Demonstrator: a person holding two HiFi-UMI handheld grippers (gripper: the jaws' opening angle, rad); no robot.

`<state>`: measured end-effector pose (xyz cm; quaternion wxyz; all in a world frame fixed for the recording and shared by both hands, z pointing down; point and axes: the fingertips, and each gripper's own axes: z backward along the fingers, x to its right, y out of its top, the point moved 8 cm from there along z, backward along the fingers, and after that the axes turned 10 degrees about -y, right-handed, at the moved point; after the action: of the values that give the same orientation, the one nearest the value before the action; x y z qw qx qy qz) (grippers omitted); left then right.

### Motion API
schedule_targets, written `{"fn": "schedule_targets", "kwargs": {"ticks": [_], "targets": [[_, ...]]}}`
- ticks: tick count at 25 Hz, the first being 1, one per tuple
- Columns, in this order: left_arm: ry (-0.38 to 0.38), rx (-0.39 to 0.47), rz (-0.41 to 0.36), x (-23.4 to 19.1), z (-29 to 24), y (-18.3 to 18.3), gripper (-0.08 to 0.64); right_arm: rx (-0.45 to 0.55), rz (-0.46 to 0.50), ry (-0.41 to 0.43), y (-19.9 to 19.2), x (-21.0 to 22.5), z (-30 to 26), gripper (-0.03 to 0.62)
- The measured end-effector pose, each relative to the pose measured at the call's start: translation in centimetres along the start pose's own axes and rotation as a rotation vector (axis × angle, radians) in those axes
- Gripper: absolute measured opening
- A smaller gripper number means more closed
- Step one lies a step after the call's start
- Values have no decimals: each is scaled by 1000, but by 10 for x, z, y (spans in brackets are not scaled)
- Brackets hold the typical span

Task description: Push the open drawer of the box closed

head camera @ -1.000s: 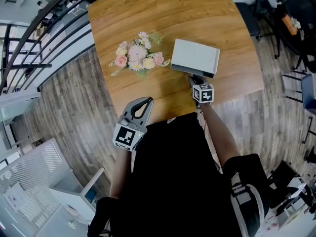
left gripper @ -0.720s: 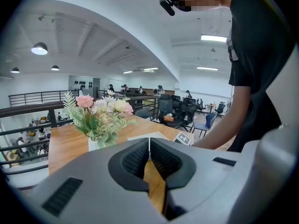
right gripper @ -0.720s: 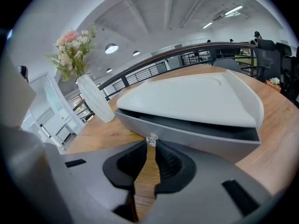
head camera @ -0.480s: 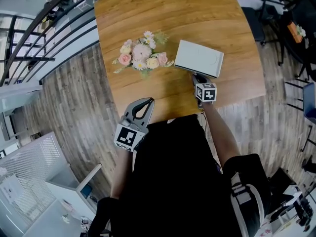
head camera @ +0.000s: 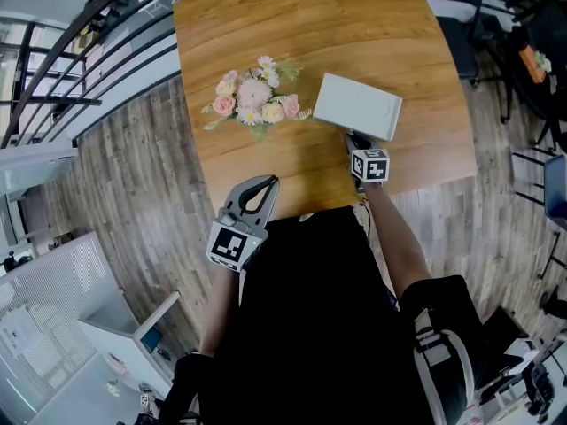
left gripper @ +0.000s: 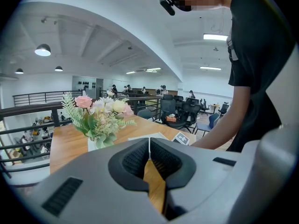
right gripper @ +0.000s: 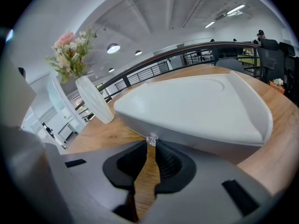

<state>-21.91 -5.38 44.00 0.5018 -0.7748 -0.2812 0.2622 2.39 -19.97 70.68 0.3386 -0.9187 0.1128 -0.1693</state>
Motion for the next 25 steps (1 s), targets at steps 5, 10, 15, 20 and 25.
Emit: {"fn": "schedule_targets", "kwargs": {"ticks": [5,10,15,20,25], "targets": [[-3,-19,-2,6,-1,1,29,-2,-7,17,0,1,1,75],[-5,-14,3,11,-3,1,29,-4,-10,20,-2,1,4,89],[-15,-16,-5,16,-2,3,29,-11,16,22,-7,1,17,83],[-37,-23,-9,19,-8,1,29,0,77,52,-11,-3,35,78],[-68,-1,-15,25,-17,-1,29,35,144,81,-10,-6,60,52]]}}
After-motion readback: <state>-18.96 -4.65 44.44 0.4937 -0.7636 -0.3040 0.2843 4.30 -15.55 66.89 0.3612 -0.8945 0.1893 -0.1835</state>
